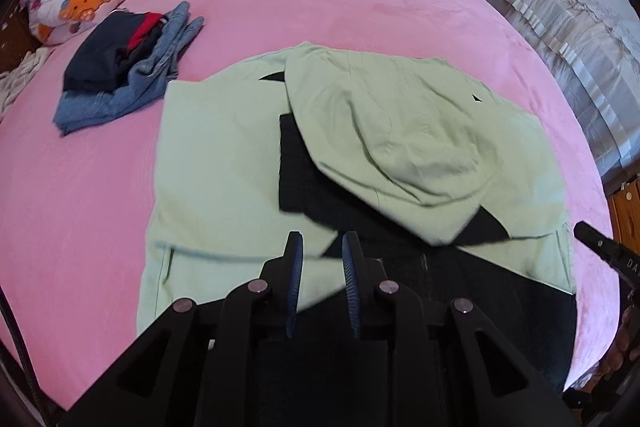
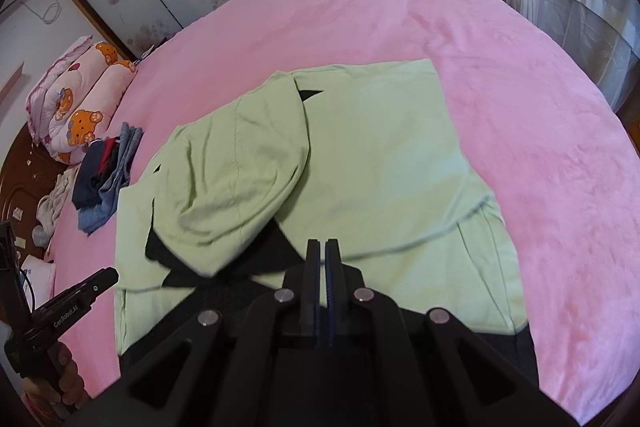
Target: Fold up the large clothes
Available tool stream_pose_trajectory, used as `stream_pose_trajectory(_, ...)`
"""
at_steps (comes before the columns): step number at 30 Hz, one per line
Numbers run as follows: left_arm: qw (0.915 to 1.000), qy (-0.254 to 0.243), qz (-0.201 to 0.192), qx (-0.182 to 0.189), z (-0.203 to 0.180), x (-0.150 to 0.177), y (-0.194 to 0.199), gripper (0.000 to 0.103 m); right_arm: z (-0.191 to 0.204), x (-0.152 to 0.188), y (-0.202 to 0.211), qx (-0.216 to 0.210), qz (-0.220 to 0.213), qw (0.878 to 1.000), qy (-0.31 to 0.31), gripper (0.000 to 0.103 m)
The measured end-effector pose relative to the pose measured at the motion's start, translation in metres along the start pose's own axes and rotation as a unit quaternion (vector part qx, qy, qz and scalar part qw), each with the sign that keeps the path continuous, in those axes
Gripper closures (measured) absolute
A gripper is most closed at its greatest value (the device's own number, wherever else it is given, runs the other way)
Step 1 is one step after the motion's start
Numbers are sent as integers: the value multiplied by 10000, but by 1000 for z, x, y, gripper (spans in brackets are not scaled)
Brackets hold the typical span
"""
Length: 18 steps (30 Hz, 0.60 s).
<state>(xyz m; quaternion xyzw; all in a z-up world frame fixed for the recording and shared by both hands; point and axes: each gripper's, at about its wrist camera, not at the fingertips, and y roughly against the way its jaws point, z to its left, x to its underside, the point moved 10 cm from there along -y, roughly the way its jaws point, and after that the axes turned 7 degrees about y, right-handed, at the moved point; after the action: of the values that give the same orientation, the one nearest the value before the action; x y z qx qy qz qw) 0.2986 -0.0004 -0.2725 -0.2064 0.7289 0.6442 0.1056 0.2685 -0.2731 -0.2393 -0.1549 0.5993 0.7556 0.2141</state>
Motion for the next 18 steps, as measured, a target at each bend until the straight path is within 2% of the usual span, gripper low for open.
stream_pose_trajectory(3,9997,235,-32,-29,4,20,28,76,3,17,23,-163,36,9996,212,100)
stream_pose_trajectory(5,9994,340,-3,-30,6,34,44,74,3,29,38,-111,115,9993,332,100)
stream_pose_trajectory(8,9995,303,129,-9,9,60,64,64,1,47,60,-113,162,9989,420,96)
stream_pose_trajectory(10,9996,238,137,-90,13,74,74,57,-2,61,72,-212,228,9993,226,81)
stream_pose_trajectory(12,9993,265,203,-167,21,95,85,49,-1,75,83,-407,228,9989,-11,72)
stream_pose_trajectory(15,9985,370,377,-167,31,125,92,42,-5,98,95,-462,211,9984,-252,69)
stream_pose_trajectory(18,9977,333,545,-234,41,152,95,40,-14,123,104,-280,241,9990,-249,63)
